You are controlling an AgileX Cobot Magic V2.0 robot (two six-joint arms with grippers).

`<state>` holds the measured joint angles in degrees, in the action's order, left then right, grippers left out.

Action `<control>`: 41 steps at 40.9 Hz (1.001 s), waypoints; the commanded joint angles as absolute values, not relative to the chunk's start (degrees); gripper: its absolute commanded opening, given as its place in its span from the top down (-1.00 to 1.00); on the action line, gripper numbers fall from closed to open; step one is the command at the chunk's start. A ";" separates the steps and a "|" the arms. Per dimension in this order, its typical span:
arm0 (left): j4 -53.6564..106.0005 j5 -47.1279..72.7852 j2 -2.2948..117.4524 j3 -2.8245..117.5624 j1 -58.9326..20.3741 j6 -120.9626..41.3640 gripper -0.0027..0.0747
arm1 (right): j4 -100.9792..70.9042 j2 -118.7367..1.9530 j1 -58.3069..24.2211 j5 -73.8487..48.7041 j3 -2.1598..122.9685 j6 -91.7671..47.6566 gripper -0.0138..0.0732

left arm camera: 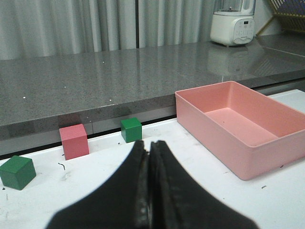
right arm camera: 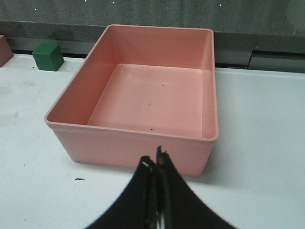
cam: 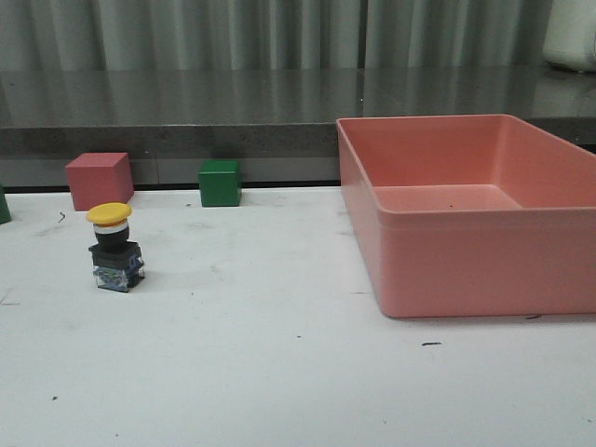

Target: Place and stand button with both arms

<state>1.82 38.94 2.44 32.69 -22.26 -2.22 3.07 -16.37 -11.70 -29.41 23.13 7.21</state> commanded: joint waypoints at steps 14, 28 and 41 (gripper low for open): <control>-0.41 16.88 -1.76 16.70 -13.74 5.95 0.98 | 4.06 -16.84 -11.45 -24.96 24.56 6.74 0.84; 0.00 2.32 -1.52 -1.62 -2.41 5.95 0.98 | 4.06 -16.84 -11.45 -25.16 24.56 6.74 0.84; 1.07 4.53 -1.52 -1.33 -0.30 5.95 0.98 | 4.06 -16.84 -11.45 -25.29 24.56 6.74 0.84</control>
<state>0.44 9.68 -0.25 -0.45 -0.27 5.36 3.15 -16.37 -11.70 -29.41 23.03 7.21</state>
